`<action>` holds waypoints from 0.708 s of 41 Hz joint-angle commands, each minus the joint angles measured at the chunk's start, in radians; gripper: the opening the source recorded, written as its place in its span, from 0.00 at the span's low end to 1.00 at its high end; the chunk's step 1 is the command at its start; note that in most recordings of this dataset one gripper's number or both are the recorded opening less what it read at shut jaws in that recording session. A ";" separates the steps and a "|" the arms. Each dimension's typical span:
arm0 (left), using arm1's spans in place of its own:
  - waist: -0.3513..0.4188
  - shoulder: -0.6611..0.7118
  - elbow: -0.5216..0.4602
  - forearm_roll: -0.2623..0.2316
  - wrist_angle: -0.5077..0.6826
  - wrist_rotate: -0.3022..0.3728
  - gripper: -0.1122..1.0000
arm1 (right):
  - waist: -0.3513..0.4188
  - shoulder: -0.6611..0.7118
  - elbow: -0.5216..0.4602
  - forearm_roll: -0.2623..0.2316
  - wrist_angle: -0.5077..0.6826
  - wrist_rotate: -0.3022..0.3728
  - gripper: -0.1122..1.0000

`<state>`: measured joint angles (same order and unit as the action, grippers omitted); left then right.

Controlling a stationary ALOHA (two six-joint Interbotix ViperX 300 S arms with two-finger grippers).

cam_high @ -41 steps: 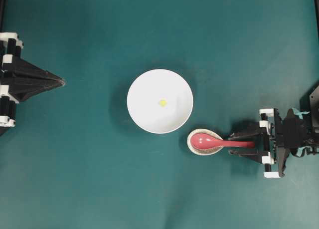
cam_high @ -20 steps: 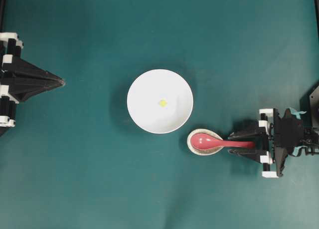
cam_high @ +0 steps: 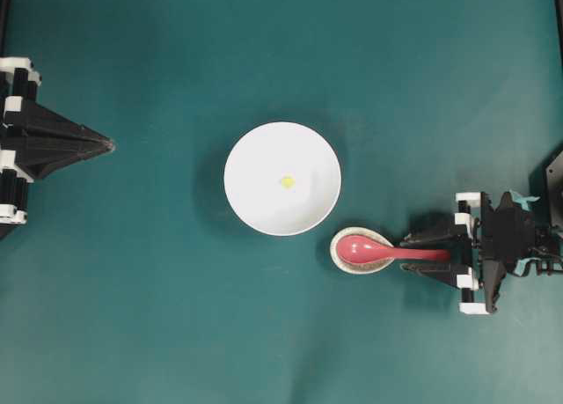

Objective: Scoop the yellow hexagonal prism block from the bowl with a spoon using the right arm.
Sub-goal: 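Close the right gripper on the red spoon handle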

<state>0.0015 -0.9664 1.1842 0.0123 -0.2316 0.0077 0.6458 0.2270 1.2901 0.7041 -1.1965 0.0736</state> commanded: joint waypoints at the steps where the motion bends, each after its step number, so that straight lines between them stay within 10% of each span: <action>1: 0.002 0.008 -0.023 0.003 -0.005 -0.003 0.09 | -0.005 -0.008 -0.005 0.003 -0.009 -0.003 0.53; 12: 0.002 0.008 -0.021 0.002 -0.005 -0.003 0.09 | -0.005 -0.008 -0.005 0.003 -0.011 -0.003 0.31; 29: 0.002 0.008 -0.021 0.003 0.021 -0.005 0.09 | -0.021 -0.069 0.000 0.003 -0.023 -0.006 0.30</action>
<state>0.0015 -0.9664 1.1842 0.0123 -0.2071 0.0046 0.6320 0.1994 1.2916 0.7041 -1.2103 0.0706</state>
